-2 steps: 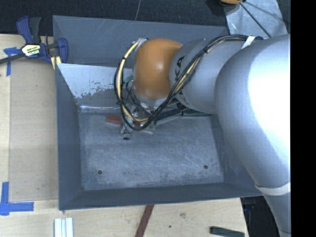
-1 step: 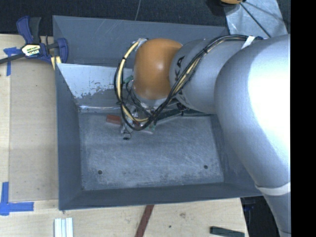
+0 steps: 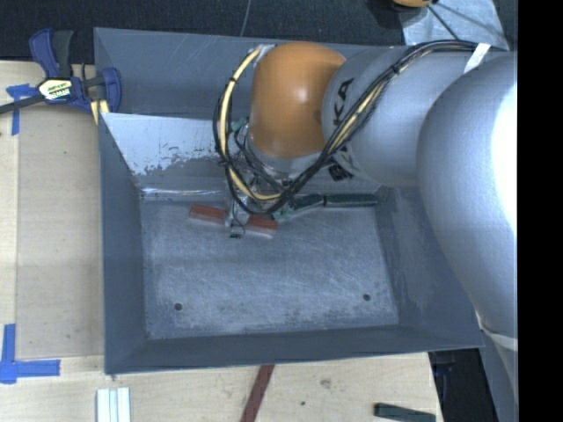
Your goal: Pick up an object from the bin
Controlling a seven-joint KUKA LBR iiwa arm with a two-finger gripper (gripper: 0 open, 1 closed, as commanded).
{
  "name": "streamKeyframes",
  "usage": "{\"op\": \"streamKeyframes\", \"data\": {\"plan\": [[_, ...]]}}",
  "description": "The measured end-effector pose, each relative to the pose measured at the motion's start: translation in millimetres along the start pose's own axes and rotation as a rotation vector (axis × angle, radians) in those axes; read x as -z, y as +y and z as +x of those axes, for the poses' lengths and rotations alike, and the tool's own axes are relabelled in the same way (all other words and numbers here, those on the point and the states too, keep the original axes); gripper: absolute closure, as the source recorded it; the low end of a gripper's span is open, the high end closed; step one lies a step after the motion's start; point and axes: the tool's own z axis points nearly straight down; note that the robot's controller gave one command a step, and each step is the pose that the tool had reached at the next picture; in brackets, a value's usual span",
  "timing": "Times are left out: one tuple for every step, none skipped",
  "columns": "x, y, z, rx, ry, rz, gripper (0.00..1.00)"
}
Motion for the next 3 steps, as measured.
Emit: {"op": "streamKeyframes", "data": {"plan": [[79, -21, 1.6, -0.063, -0.007, -0.001, 0.0], [79, -21, 1.7, -0.063, -0.006, -0.001, 0.0], [35, -25, -2.9, 0.011, -0.012, -0.002, 0.0]]}}
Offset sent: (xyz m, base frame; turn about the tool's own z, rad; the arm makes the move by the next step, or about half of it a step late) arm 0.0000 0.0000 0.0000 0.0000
